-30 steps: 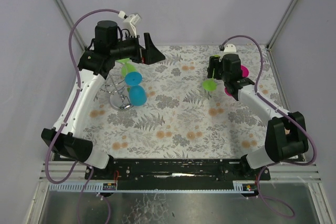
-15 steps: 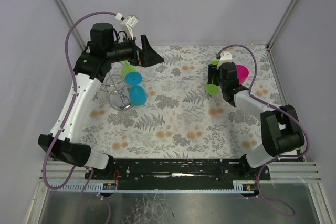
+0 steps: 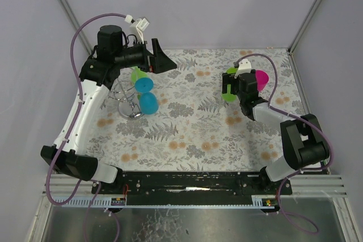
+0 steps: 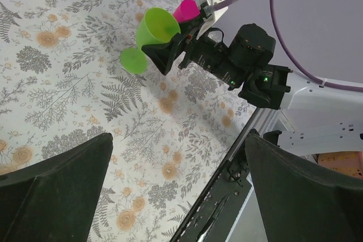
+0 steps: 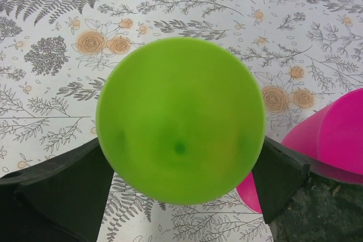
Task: Take the wine glass off the wine glass rack
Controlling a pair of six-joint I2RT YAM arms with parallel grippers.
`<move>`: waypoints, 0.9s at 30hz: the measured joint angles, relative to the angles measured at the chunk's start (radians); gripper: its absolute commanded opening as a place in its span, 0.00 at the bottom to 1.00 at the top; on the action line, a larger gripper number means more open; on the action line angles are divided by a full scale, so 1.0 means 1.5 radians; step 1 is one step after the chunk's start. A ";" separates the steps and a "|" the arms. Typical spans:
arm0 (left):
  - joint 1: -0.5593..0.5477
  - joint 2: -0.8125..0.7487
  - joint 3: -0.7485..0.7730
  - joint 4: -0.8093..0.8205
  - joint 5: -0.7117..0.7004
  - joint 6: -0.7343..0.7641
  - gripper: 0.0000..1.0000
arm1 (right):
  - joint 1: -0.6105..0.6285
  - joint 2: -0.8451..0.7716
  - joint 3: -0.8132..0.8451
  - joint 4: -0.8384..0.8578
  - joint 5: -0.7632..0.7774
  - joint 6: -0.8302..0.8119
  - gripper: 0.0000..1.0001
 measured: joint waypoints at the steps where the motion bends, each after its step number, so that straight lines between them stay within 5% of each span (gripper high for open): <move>1: 0.000 0.000 -0.002 0.000 0.001 0.000 1.00 | 0.000 -0.002 0.000 -0.001 0.000 -0.002 0.99; 17: 0.018 0.000 -0.012 0.002 0.002 -0.007 1.00 | 0.000 -0.123 0.115 -0.097 -0.012 0.011 0.99; 23: 0.130 0.019 0.003 0.014 -0.005 -0.056 1.00 | 0.001 0.003 0.514 -0.313 -0.156 0.125 1.00; 27: 0.193 0.055 0.018 0.027 -0.006 -0.085 1.00 | 0.001 0.166 0.818 -0.420 -0.320 0.254 0.89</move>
